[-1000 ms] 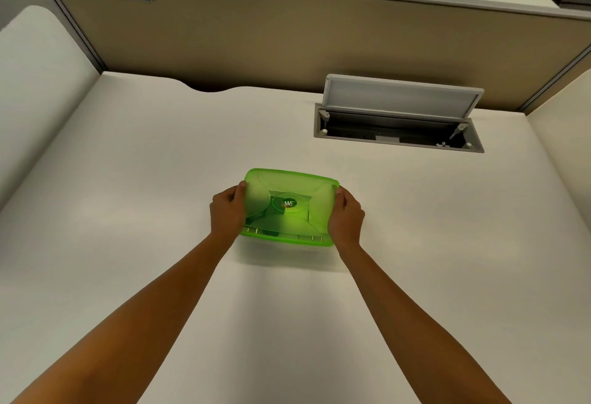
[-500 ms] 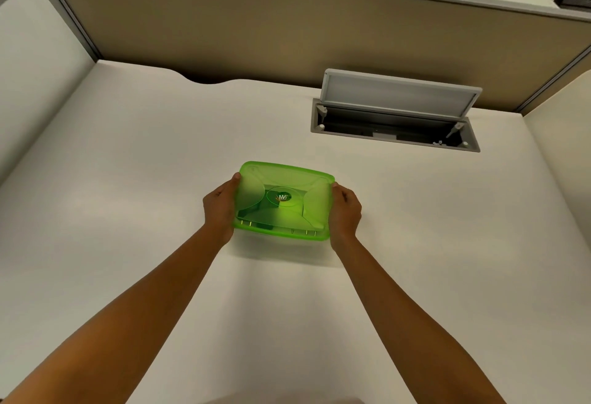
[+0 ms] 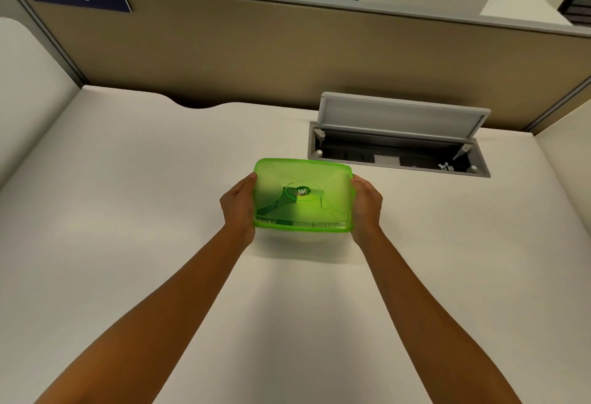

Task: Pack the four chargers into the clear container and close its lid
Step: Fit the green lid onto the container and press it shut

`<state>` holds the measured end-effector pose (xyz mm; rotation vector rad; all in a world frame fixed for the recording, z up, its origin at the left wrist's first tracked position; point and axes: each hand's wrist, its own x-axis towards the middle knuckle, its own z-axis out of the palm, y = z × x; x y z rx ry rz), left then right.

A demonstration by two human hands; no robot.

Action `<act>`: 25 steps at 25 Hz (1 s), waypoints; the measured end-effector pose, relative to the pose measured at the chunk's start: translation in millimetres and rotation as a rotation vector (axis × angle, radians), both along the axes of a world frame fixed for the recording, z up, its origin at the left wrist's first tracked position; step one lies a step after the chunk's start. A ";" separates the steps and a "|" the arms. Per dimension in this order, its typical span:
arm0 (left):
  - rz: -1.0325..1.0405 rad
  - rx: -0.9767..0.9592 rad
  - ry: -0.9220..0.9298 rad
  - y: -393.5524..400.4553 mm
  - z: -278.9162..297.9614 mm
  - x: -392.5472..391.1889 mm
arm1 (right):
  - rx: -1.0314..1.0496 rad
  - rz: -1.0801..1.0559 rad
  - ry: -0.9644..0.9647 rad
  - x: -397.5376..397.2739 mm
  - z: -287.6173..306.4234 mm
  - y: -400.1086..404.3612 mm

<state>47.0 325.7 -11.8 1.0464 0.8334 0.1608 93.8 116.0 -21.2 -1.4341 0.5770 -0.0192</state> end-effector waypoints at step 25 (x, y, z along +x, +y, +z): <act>-0.391 0.994 0.027 -3.7 3.8 31.9 | -0.664 0.165 -0.269 30.0 13.7 0.1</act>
